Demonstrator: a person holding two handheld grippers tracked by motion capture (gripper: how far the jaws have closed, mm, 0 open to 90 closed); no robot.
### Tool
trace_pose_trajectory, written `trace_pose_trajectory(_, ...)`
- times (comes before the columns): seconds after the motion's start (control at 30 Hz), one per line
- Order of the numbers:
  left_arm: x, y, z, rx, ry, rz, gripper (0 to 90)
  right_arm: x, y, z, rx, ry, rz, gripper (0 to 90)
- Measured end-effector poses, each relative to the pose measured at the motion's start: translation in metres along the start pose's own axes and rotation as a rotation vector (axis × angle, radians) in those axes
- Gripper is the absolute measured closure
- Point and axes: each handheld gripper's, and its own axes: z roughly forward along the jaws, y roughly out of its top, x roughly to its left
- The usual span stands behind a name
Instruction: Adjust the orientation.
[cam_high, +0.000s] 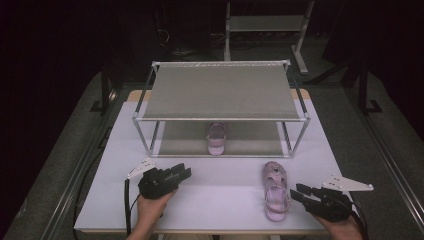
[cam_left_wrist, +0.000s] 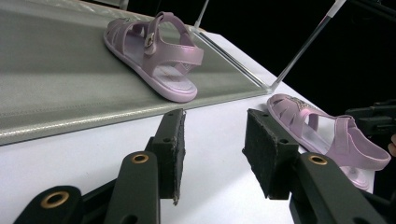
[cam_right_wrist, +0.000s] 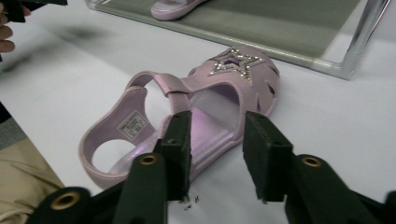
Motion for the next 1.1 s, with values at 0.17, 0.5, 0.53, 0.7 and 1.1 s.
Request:
trace_pose_trajectory(0.17,-0.001,0.001,-0.002,-0.008,-0.007,0.004,57.6,0.007,-0.006,-0.004,-0.015,0.031,0.019,52.1)
trace_pose_trajectory(0.5,0.0,0.0,-0.007,-0.019,-0.009,0.013,56.9,0.017,-0.006,0.002,-0.026,0.073,0.074,51.1)
trace_pose_trajectory(0.53,0.001,0.0,-0.008,-0.028,-0.009,0.009,56.9,0.019,-0.006,0.004,-0.018,0.067,0.08,52.8)
trace_pose_trajectory(0.7,0.0,0.002,-0.012,-0.037,-0.008,0.02,56.2,0.022,-0.005,0.012,0.024,0.023,0.084,56.1)
trace_pose_trajectory(1.1,0.0,0.006,-0.019,-0.067,-0.003,0.022,54.1,0.019,-0.006,0.017,0.04,0.003,0.092,66.8)
